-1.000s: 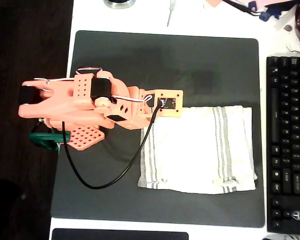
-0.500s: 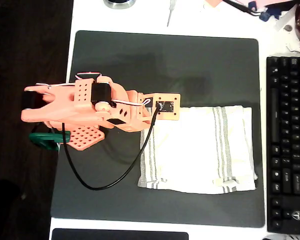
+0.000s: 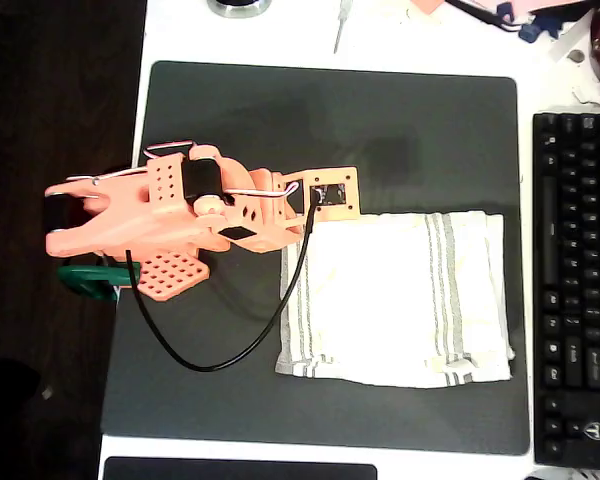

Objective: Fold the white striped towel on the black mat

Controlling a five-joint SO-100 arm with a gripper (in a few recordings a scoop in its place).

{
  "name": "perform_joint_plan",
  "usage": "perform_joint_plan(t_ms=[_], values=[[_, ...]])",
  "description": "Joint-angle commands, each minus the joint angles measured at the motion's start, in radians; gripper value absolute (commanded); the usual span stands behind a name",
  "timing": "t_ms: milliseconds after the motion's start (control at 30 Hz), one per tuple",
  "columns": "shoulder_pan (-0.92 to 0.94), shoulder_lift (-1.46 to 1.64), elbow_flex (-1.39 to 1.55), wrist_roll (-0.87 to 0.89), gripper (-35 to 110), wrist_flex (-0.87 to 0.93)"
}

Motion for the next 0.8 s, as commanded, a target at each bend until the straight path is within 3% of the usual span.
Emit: perform_joint_plan(t_ms=[0, 767], values=[[-0.005, 0.023, 0.021, -0.003, 0, 0.014], [0.115, 0.023, 0.021, -0.006, 0, 0.014]])
